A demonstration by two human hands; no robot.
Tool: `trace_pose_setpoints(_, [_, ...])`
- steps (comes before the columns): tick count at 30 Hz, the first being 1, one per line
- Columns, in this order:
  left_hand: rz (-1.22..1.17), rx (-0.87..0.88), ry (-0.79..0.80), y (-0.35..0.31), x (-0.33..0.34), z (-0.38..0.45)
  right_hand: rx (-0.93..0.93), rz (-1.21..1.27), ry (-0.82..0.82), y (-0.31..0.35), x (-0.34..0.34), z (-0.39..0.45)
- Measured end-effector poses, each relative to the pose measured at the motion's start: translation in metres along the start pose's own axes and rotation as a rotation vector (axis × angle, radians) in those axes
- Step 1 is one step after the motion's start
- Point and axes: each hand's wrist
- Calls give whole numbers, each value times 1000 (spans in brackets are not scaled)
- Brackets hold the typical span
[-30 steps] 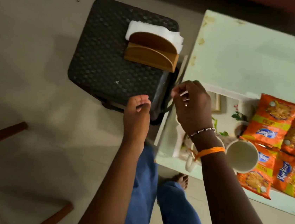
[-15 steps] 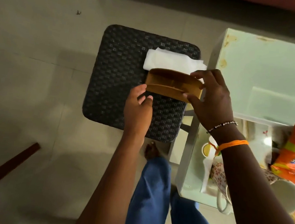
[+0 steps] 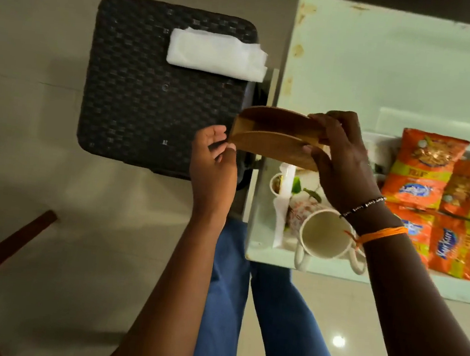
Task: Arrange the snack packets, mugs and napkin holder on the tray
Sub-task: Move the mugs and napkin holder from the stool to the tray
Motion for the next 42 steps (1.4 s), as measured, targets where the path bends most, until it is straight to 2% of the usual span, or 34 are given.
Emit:
trace_pose_setpoints(4, [66, -24, 124, 13, 30, -30, 47, 21, -11, -45, -25, -28])
trace_pose_setpoints(7, [108, -53, 184, 25, 53, -48, 93, 15, 44, -76, -34, -42])
trace_pose_setpoints(14, [230, -63, 182, 55, 76, -64, 121, 3, 117, -114, -36, -61])
trace_pose_setpoints(22, [349, -104, 244, 68, 85, -60, 155, 16, 157, -120, -34, -64])
trace_pose_setpoints(29, [321, -154, 287, 56, 71, -44, 207, -40, 302, -113, -45, -40])
trace_pose_setpoints(32, [244, -162, 240, 47, 53, -28, 183, -54, 232, -94, -42, -22])
trace_pose_setpoints(39, [72, -166, 134, 8, 0, 41, 152, 233, 212, 2, 11, 46])
trace_pose_setpoints(42, [40, -164, 123, -7, -19, 67, 262, 367, 177, 33, 41, 78])
Point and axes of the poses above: each hand's wrist, its own z-axis towards the middle knuckle, its own x-axis out of the palm, y = z × x, and after that the axes turned 8 degrees about -z, right-handed
